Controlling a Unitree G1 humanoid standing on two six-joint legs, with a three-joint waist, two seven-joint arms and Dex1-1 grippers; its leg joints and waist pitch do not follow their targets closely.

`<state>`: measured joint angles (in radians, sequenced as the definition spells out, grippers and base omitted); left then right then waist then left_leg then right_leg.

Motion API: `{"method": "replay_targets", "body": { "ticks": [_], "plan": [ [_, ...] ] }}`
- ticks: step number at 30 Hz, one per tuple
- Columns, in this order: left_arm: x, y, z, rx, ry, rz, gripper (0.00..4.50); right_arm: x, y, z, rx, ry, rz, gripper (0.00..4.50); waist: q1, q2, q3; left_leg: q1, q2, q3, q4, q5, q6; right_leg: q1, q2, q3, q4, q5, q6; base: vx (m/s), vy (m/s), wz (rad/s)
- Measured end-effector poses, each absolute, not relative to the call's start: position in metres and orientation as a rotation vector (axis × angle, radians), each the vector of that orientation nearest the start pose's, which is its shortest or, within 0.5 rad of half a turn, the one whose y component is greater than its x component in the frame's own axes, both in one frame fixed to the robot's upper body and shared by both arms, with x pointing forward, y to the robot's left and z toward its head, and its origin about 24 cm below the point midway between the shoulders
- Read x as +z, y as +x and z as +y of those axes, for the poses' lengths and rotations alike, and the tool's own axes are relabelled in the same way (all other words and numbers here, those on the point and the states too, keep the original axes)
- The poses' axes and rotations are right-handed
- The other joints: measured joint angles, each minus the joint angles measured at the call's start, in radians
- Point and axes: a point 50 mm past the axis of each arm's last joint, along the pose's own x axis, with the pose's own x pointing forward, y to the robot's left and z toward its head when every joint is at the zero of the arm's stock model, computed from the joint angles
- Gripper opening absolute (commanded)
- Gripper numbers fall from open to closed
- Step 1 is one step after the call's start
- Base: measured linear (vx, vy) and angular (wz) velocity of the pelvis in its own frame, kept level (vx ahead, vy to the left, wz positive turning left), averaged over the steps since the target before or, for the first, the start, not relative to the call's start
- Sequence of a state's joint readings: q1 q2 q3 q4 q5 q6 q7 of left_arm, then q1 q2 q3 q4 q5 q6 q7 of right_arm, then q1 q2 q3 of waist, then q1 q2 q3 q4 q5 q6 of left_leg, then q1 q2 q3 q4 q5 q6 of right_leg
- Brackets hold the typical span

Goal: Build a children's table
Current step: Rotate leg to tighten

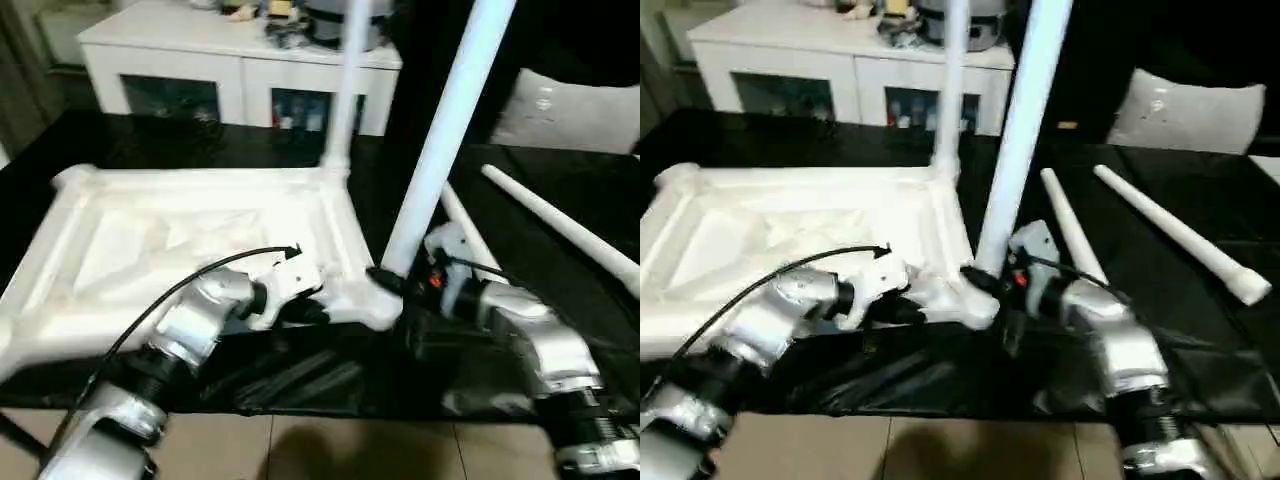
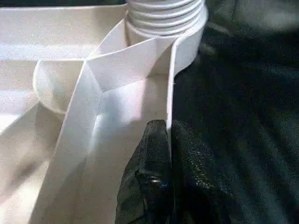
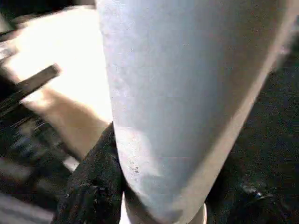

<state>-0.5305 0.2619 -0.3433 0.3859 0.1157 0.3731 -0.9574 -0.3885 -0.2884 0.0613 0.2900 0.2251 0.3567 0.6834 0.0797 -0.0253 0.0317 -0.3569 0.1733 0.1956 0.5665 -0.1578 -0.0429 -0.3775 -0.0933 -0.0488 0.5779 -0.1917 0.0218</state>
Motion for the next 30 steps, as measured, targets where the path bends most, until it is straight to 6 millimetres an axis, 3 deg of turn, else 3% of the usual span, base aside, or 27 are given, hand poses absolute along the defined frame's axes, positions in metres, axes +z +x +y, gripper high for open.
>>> {"method": "replay_targets", "body": {
  "ticks": [6, 13, 15, 16, 19, 20, 21, 22, 23, 24, 25, 26, 27, 28, 30],
  "plan": [
    [0.043, 0.307, 0.064, -0.972, 0.368, 0.521, 0.00, 0.058, 0.339, -0.135, 0.468, 0.069, 0.314, 1.88, -0.048, 0.010, 0.009, -0.008, 0.000, -0.027, -0.002, 0.000, 0.000, 0.007, -0.001, -0.031, -0.036, -0.005, -0.001, 0.000, 0.000, 0.00],
    [0.045, 0.307, 0.066, -0.929, 0.422, 0.512, 0.00, 0.061, 0.345, -0.122, 0.431, 0.047, 0.318, 1.88, -0.055, 0.017, 0.018, -0.005, 0.001, -0.041, -0.012, -0.004, -0.006, 0.013, -0.003, -0.056, -0.055, -0.005, -0.001, 0.000, 0.000, 0.00],
    [0.046, 0.307, 0.068, -0.920, 0.429, 0.510, 0.00, 0.062, 0.346, -0.121, 0.429, 0.045, 0.317, 2.44, -0.053, 0.017, 0.020, -0.003, 0.001, -0.042, -0.015, -0.006, -0.009, 0.012, -0.003, -0.057, -0.054, -0.005, -0.001, 0.000, 0.000, 0.00],
    [0.046, 0.307, 0.068, -0.915, 0.431, 0.511, 0.00, 0.061, 0.346, -0.120, 0.430, 0.046, 0.320, 2.44, -0.053, 0.017, 0.021, 0.000, 0.001, -0.041, -0.016, -0.010, -0.014, 0.013, -0.003, -0.058, -0.054, -0.005, -0.001, 0.000, 0.000, 0.00],
    [0.048, 0.308, 0.068, -0.909, 0.433, 0.495, 0.00, 0.050, 0.345, -0.121, 0.420, 0.054, 0.364, 2.75, -0.046, 0.024, 0.031, -0.001, 0.004, -0.046, -0.018, -0.014, -0.020, 0.016, -0.011, -0.080, -0.055, -0.007, -0.002, 0.000, 0.000, 0.00],
    [0.049, 0.309, 0.068, -0.909, 0.436, 0.490, 0.00, 0.050, 0.345, -0.122, 0.419, 0.056, 0.364, 2.75, -0.040, 0.024, 0.034, -0.004, 0.004, -0.037, -0.028, -0.014, -0.020, 0.017, -0.012, -0.072, -0.036, -0.022, -0.012, -0.042, -0.055, 0.15],
    [0.049, 0.309, 0.068, -0.912, 0.438, 0.486, 0.00, 0.050, 0.345, -0.122, 0.418, 0.056, 0.364, 2.90, -0.027, 0.020, 0.036, 0.000, 0.004, -0.022, -0.040, -0.014, -0.020, 0.009, -0.015, -0.061, -0.003, -0.051, -0.019, -0.042, -0.055, 0.15],
    [0.050, 0.309, 0.067, -0.918, 0.445, 0.479, 0.00, 0.050, 0.345, -0.124, 0.416, 0.054, 0.362, 3.03, -0.019, 0.001, 0.036, 0.015, 0.002, 0.002, -0.048, -0.014, -0.021, -0.010, -0.016, -0.035, 0.020, -0.075, -0.021, 0.023, -0.107, 0.23],
    [0.049, 0.309, 0.068, -0.918, 0.453, 0.473, 0.00, 0.050, 0.344, -0.127, 0.417, 0.051, 0.364, 3.11, -0.007, -0.014, 0.040, 0.019, -0.002, 0.009, -0.021, -0.039, -0.027, -0.024, -0.016, -0.021, 0.026, -0.069, -0.012, 0.051, -0.103, 0.05],
    [0.049, 0.310, 0.068, -0.921, 0.455, 0.465, 0.00, 0.050, 0.344, -0.129, 0.419, 0.049, 0.364, 3.14, 0.010, -0.008, 0.041, 0.020, 0.001, -0.008, 0.010, -0.068, -0.014, -0.023, -0.016, -0.024, 0.027, -0.068, -0.011, 0.051, -0.103, 0.05],
    [0.050, 0.310, 0.070, -0.920, 0.460, 0.459, 0.00, 0.046, 0.343, -0.128, 0.425, 0.050, 0.378, 3.22, 0.017, -0.001, 0.041, 0.023, -0.001, -0.038, 0.019, -0.073, -0.006, -0.021, -0.017, -0.039, 0.026, -0.068, -0.011, 0.092, -0.020, -0.37],
    [0.053, 0.312, 0.069, -0.923, 0.463, 0.449, 0.00, 0.041, 0.340, -0.130, 0.423, 0.055, 0.394, 3.33, 0.019, 0.015, 0.037, 0.016, 0.001, -0.052, 0.007, -0.042, -0.033, -0.024, -0.013, -0.052, 0.023, -0.062, -0.014, 0.098, 0.024, -0.24],
    [0.054, 0.312, 0.068, -0.935, 0.459, 0.438, 0.00, 0.039, 0.337, -0.133, 0.426, 0.057, 0.387, 3.55, 0.018, 0.013, 0.037, 0.010, 0.003, -0.050, 0.003, -0.014, -0.036, -0.027, -0.008, -0.048, 0.016, -0.031, -0.025, 0.098, 0.024, -0.24],
    [0.055, 0.312, 0.068, -0.945, 0.455, 0.430, 0.00, 0.040, 0.336, -0.137, 0.445, 0.056, 0.377, 3.61, 0.017, 0.007, 0.036, 0.010, 0.000, -0.049, 0.005, -0.015, -0.035, -0.027, -0.007, -0.042, 0.008, -0.005, -0.038, 0.000, 0.000, 0.00],
    [0.055, 0.313, 0.072, -0.953, 0.466, 0.418, 0.00, 0.040, 0.332, -0.142, 0.491, 0.055, 0.363, 3.61, 0.012, 0.005, 0.036, 0.008, -0.001, -0.046, 0.004, -0.015, -0.034, -0.026, -0.001, -0.030, -0.005, 0.024, -0.049, 0.000, 0.000, 0.00]
  ]
}}
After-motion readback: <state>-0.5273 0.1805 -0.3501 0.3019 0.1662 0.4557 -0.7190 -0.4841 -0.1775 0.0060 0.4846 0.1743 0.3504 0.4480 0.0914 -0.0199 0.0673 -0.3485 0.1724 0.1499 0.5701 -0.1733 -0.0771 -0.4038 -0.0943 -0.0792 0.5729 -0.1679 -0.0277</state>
